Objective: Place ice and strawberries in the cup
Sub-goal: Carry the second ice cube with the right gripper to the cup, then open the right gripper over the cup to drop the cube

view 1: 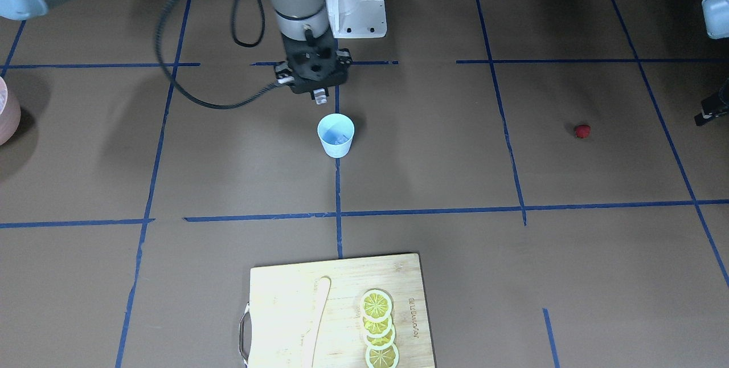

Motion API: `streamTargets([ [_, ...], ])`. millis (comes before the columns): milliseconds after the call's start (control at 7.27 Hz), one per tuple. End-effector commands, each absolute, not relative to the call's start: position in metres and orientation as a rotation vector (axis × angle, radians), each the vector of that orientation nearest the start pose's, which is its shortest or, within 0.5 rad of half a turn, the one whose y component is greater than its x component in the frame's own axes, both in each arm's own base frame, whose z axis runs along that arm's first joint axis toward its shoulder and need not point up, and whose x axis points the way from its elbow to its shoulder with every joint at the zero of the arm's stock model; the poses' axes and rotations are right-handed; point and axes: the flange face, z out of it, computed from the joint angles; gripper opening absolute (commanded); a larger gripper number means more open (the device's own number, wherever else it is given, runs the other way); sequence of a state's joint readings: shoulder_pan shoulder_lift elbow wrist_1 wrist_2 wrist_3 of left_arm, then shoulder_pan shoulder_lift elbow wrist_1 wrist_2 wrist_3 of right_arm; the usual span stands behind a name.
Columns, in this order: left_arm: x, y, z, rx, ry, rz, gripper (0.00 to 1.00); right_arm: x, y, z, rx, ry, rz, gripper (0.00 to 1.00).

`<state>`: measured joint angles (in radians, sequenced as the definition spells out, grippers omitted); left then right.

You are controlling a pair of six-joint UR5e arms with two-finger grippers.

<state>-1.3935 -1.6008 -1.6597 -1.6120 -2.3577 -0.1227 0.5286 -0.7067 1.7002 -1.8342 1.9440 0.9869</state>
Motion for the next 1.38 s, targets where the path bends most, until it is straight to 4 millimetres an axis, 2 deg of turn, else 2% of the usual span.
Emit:
streamTargets([
  [0, 0.0289, -0.5151, 0.5939, 0.034, 0.8, 0.117, 1.0, -0.5754, -0.4303, 0.1271, 0.085, -0.769, -0.187, 0.0],
  [138, 0.0289, -0.5151, 0.5939, 0.033, 0.8, 0.116, 1.0, -0.5821, -0.4329, 0.1278, 0.08, -0.758, -0.188, 0.0],
  [688, 0.0289, -0.5145, 0.5952, 0.032, 0.801, 0.115, 1.0, -0.5844, -0.4354, 0.134, 0.074, -0.748, -0.186, 0.03],
  [826, 0.0289, -0.5145, 0.5952, 0.032, 0.801, 0.115, 1.0, -0.5837, -0.4363, 0.134, 0.075, -0.748, -0.184, 0.13],
  [963, 0.0289, -0.5145, 0.5967, 0.029, 0.8, 0.114, 1.0, -0.5837, -0.4363, 0.1329, 0.075, -0.749, -0.183, 0.41],
  [1101, 0.0289, -0.5145, 0.5981, 0.027, 0.8, 0.113, 1.0, -0.5837, -0.4363, 0.1329, 0.075, -0.749, -0.183, 0.62],
  [1239, 0.0289, -0.5145, 0.5981, 0.027, 0.8, 0.113, 1.0, -0.584, -0.4352, 0.1321, 0.076, -0.752, -0.185, 0.68],
])
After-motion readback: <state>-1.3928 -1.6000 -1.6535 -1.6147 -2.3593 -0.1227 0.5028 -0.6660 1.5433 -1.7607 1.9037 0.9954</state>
